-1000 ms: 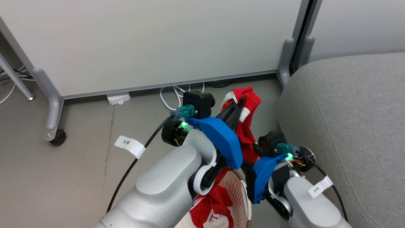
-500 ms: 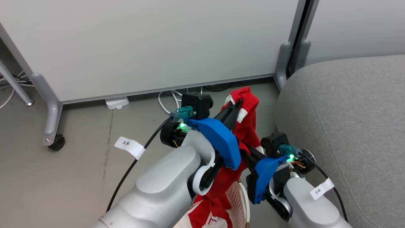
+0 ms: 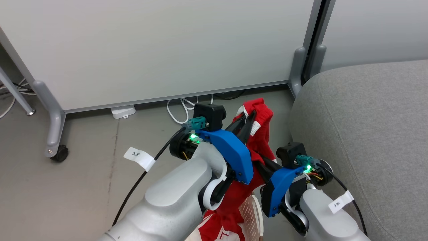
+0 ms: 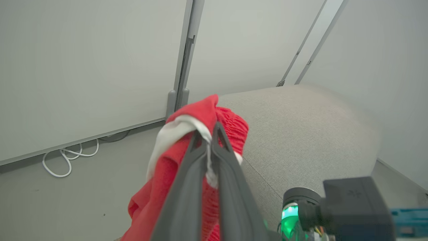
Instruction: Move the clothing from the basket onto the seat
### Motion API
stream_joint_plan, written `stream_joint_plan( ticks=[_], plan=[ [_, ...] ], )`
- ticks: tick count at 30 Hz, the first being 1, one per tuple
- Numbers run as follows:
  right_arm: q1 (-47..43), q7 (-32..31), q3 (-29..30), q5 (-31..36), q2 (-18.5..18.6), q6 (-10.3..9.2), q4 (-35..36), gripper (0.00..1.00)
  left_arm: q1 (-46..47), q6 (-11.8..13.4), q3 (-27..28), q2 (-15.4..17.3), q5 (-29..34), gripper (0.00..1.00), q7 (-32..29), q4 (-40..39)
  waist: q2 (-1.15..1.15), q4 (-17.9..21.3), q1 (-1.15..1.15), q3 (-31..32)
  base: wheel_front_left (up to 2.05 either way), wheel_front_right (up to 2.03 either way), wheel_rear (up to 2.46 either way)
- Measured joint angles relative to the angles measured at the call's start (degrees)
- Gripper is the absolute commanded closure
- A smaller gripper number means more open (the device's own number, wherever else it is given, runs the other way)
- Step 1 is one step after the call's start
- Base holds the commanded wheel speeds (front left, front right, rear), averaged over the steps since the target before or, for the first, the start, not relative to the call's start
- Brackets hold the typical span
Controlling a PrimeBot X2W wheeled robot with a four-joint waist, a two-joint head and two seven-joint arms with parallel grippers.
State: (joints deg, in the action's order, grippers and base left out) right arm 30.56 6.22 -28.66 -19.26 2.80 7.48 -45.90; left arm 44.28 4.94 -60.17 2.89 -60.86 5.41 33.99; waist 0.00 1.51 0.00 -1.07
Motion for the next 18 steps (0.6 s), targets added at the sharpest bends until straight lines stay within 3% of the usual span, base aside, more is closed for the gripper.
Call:
stream_joint_plan(
  ticks=[10, 18],
  plan=[
    [0.63, 0.60, 0.44, -0.03, 0.01, 0.00, -0.41, 1.00, -0.62, -1.54, 0.12, 1.07, 0.00, 0.00, 2.21, 0.87, 0.00, 0.09, 0.00, -0.24, 0.00, 0.00, 0.00],
    [1.27, 1.51, 2.18, 0.65, 0.01, 0.00, -0.32, 1.00, -3.88, -3.08, 3.02, 4.99, 0.19, 0.00, 8.01, -0.94, 0.00, 0.38, 0.00, -0.52, 0.00, 0.00, 0.00]
  ],
)
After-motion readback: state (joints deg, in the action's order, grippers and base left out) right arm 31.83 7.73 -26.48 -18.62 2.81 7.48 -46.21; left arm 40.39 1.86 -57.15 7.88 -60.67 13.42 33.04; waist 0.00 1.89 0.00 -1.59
